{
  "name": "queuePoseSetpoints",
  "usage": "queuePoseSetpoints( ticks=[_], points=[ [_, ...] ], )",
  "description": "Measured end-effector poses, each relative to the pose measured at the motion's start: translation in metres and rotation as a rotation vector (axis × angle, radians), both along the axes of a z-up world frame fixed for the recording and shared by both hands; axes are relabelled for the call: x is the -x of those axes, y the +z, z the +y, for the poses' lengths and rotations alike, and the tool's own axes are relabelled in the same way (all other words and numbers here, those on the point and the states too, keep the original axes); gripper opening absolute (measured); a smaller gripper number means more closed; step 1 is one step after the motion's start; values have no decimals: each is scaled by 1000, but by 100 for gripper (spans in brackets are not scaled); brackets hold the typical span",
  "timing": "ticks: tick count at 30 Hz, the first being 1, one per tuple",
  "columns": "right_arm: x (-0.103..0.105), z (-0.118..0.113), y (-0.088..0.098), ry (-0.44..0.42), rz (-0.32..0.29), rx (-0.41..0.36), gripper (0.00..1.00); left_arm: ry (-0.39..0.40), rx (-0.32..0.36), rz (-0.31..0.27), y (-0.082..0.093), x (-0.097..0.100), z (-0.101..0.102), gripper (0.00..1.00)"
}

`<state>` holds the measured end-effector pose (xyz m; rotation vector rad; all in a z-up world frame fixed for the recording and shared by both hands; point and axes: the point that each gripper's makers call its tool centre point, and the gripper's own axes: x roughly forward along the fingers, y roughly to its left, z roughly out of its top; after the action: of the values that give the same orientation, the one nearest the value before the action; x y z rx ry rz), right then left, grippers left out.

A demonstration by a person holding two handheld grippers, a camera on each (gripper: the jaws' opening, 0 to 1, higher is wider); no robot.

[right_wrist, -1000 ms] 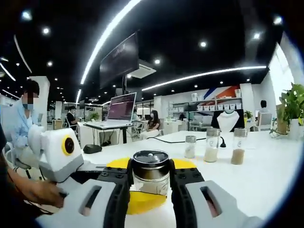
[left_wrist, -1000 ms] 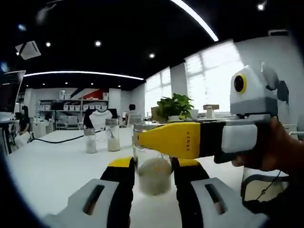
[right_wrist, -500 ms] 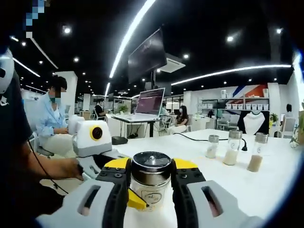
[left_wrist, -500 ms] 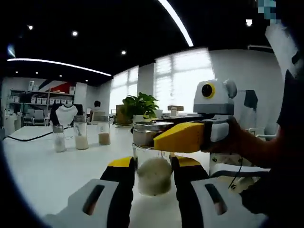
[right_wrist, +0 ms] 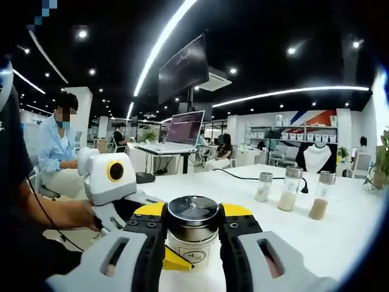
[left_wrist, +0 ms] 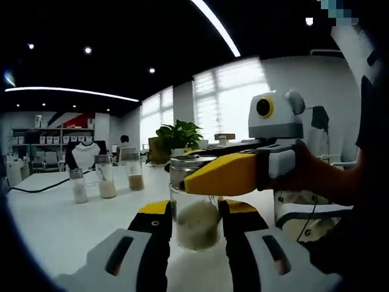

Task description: Rotate the seasoning bottle until the label or dispensing opening points toward the visible target arrow and the bottle remains upright within the marked orientation range

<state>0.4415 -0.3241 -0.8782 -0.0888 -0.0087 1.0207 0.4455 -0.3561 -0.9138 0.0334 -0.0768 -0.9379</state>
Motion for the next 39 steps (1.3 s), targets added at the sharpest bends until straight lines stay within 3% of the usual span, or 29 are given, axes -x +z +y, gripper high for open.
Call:
queuePoseSetpoints(
  ticks=[9, 12, 18, 23, 28, 33, 35, 39],
  points=[
    [-17, -4, 2, -179, 8, -62, 30, 164, -17, -12, -4, -16, -1, 35],
    [-22, -10, 6, -238, 20, -115, 30, 213, -27, -29, -5, -19, -1, 35],
    [-26, -16, 6, -306, 36, -169, 30, 251, -20, -19, -9, -20, -6, 36],
    [-24, -10, 8, -267, 10, -152, 30, 275, 0, -11, -7, -20, 0, 35],
    [-20, -5, 10, -201, -36, -105, 31, 225, 15, 14, -5, -18, 3, 35],
    [-17, -3, 3, -120, -21, -53, 32, 209, -24, -13, -5, -17, 6, 35],
    [-10, 2, -3, -42, -3, -23, 34, 188, -30, -27, -2, -15, 9, 35],
    [-7, 0, -2, -12, -1, -23, 32, 132, -38, -42, 1, -8, 8, 35]
  ],
)
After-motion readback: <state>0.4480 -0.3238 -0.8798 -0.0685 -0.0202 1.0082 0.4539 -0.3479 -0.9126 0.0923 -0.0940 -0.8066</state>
